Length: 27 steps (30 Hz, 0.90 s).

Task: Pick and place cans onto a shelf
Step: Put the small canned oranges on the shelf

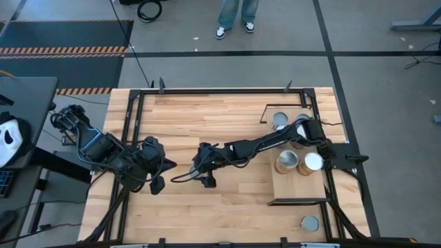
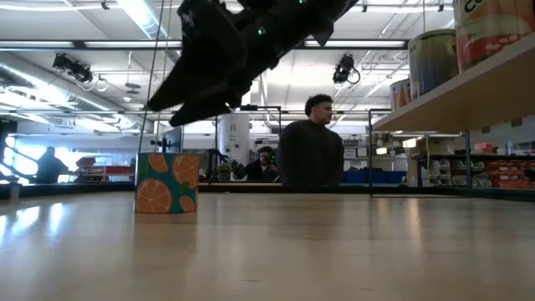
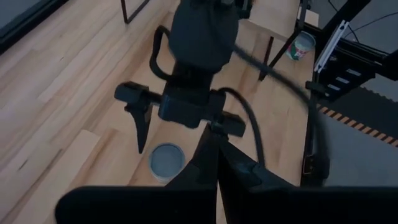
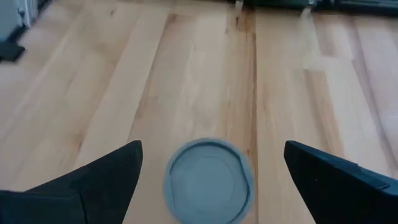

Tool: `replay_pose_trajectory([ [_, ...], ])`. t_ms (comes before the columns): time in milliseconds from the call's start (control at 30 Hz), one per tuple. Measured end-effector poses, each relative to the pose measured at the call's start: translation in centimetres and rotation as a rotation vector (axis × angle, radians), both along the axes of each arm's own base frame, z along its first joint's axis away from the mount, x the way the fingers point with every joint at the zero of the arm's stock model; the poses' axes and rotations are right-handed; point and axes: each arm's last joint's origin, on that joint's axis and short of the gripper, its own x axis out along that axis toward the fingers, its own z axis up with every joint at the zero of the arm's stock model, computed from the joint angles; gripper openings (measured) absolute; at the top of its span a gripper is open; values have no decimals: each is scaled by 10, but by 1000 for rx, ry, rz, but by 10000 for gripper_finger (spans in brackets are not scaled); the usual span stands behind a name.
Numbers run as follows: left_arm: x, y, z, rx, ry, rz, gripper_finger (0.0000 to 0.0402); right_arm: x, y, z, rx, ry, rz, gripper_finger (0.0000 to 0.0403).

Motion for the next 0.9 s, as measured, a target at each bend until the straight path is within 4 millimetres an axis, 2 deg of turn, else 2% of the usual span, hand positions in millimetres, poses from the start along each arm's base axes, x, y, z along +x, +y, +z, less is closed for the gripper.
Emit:
replay_pose_trajectory([
  [167,0,0,0,2,0,0,9,3,-1,-10,14,18,14,400],
  [433,0,0,0,2,0,0,9,7,0,-36,11,59,1,400],
  [900,0,0,0,6,5,0,9,10,0,-52,10,79,1,395],
])
